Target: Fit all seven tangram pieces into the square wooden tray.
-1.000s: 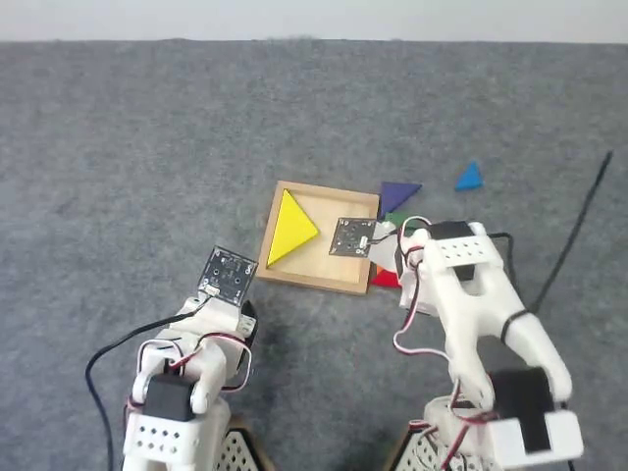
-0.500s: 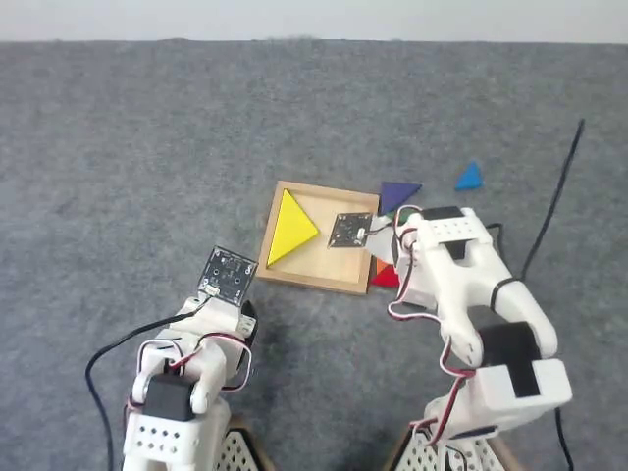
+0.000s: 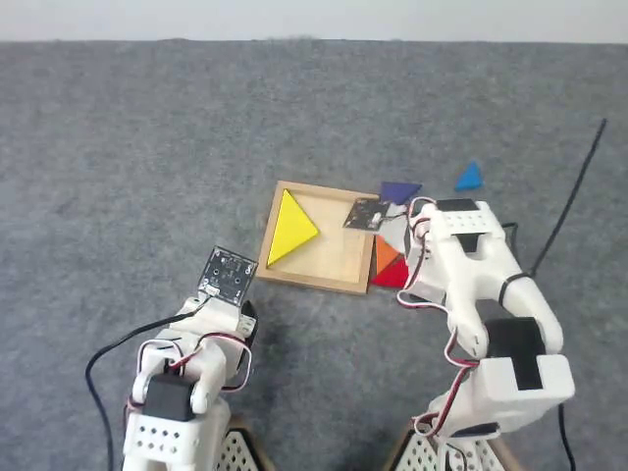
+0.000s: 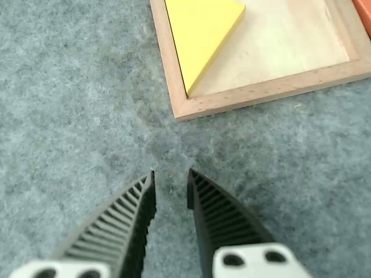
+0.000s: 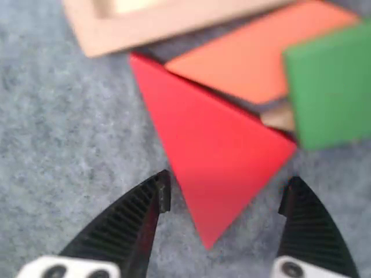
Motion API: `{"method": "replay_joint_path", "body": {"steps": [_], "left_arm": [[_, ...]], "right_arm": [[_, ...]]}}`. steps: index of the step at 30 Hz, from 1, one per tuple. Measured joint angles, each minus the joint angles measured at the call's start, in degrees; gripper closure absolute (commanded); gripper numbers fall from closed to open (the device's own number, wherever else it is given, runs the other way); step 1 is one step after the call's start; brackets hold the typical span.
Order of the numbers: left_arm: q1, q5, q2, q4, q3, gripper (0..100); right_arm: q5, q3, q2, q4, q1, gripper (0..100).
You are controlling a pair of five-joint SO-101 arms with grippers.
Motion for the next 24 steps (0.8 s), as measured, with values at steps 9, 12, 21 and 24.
{"method": "replay_joint_path", "body": {"steps": [9,12,21,24], "left_arm": [[0.0,0.0,0.0,0.0,0.0,91],[0.0,0.0,0.0,0.0,0.0,91],[0.0,0.0,0.0,0.0,0.0,91],[0.0,0.0,0.0,0.0,0.0,91]], "right_arm": [[-18.2,-2.4,0.3,0.6,10.3,80.5],[-17.2,-2.7,0.3,0.6,10.7,75.7],[-14.5,-2.8,0.4,5.5,3.5,60.1],[-14.3,-2.8,0.4,5.5,-0.2,62.0]]}}
